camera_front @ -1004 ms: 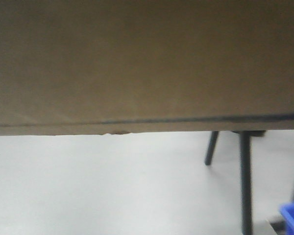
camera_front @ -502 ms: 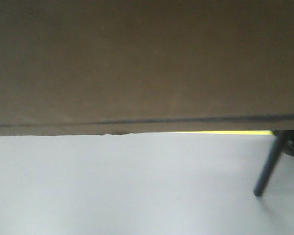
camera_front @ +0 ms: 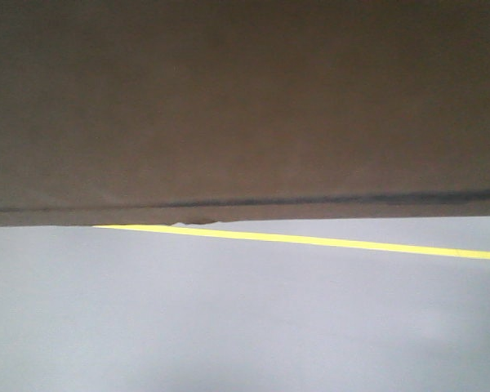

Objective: Grab box from left shelf to table start
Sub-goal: 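Turn the base away from the shelf holding the box, then drive across the floor carrying the box in both grippers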

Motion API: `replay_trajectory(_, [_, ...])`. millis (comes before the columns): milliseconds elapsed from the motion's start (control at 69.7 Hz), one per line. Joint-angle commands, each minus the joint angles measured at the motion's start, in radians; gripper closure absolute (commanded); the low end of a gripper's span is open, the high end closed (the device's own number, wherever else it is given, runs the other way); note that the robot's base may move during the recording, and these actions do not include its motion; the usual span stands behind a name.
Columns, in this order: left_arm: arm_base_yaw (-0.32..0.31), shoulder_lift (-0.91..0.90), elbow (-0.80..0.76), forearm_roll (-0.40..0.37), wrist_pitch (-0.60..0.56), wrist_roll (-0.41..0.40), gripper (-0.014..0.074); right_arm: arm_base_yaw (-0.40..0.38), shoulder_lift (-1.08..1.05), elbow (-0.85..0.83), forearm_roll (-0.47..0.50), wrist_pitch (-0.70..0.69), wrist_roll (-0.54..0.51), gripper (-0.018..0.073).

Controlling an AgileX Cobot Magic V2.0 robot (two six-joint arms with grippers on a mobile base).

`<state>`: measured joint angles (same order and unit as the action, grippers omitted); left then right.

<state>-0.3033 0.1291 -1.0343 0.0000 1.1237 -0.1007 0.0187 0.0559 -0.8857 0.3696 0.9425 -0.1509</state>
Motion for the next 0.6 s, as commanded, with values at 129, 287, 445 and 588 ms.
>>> replay_trajectory(129, [-0.017, 0.009, -0.036, 0.02, -0.14, -0.014, 0.0695, -0.002, 0.023, -0.026, -0.087, -0.111, -0.009, 0.0499])
replay_trajectory(287, [-0.017, 0.009, -0.036, 0.02, -0.14, -0.014, 0.0695, -0.002, 0.023, -0.026, -0.087, -0.111, -0.009, 0.0499])
replay_trajectory(445, [-0.017, 0.009, -0.036, 0.02, -0.14, -0.014, 0.0695, -0.002, 0.023, -0.026, -0.087, -0.111, -0.009, 0.0499])
replay_trajectory(588, [-0.017, 0.009, -0.036, 0.02, -0.14, -0.014, 0.0695, -0.002, 0.023, -0.026, -0.087, -0.111, -0.009, 0.0499])
